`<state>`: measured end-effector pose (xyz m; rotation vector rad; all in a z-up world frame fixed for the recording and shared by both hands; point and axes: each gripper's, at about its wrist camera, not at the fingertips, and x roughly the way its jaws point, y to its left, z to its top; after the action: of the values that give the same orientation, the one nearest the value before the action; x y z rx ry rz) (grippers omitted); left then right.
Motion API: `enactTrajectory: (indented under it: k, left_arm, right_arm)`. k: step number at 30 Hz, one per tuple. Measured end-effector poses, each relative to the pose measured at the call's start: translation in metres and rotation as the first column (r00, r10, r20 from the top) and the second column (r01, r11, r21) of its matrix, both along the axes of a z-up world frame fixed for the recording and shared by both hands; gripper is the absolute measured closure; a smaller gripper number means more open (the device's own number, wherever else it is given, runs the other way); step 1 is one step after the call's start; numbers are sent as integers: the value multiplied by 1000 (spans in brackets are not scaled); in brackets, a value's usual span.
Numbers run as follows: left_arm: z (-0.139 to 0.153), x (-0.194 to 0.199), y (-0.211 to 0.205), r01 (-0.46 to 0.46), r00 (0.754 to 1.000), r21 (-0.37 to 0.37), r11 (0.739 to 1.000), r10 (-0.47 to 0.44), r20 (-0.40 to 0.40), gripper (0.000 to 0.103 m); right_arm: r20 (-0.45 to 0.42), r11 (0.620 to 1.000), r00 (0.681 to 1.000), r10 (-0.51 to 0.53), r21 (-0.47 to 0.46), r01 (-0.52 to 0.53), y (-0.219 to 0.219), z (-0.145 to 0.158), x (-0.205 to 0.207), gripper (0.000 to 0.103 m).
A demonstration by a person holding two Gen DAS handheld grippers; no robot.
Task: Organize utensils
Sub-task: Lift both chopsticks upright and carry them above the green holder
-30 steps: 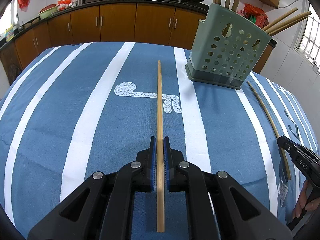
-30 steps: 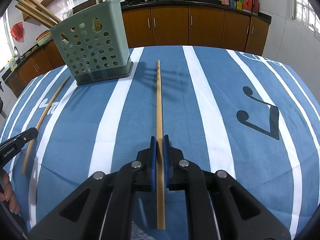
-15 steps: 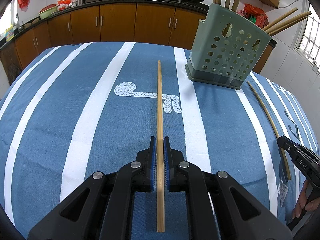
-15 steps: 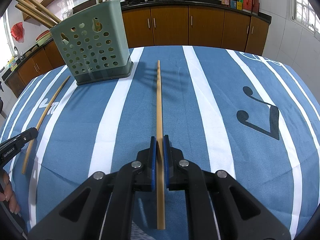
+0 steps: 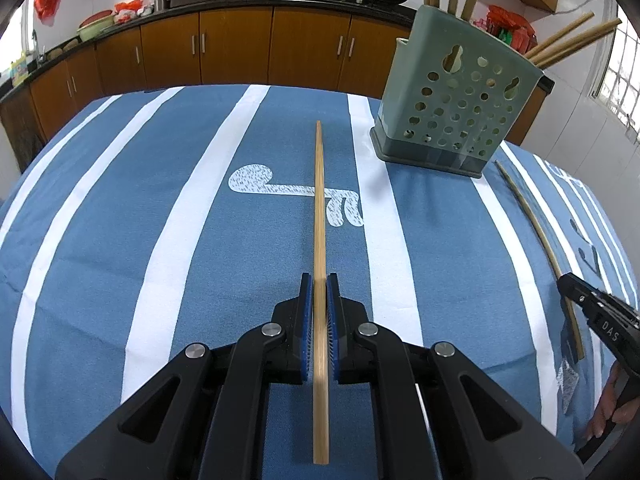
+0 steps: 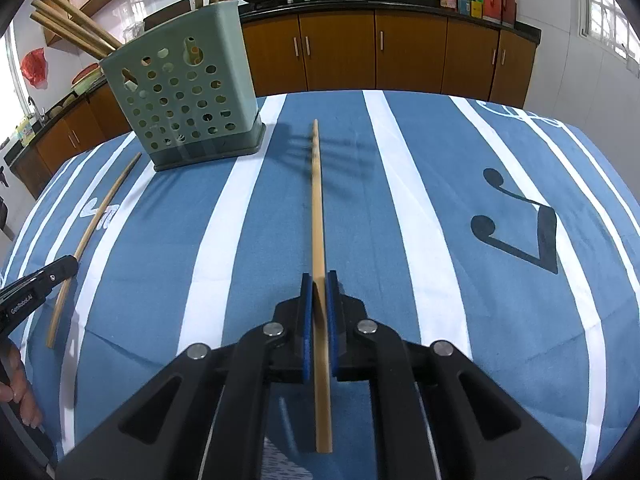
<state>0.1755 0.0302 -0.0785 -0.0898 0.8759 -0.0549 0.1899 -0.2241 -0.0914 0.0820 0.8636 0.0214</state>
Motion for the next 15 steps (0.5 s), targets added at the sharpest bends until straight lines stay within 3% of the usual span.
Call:
enactTrajectory:
  k: [2, 7, 15]
  left_arm:
    - [1, -1, -3, 18, 1000, 33, 999, -18, -7, 96]
    - [10, -10, 1, 26, 1000, 7, 1000, -26, -8, 96]
    - [53, -25, 8, 34, 994, -1, 999, -34, 100, 96]
  right_arm:
    - [2, 1000, 1000, 1, 8, -1, -1, 2, -3, 95]
    - [78, 999, 997, -14, 43, 11, -9, 25, -18, 95]
    - [203, 998, 979, -33, 57, 21, -17, 68, -30, 95]
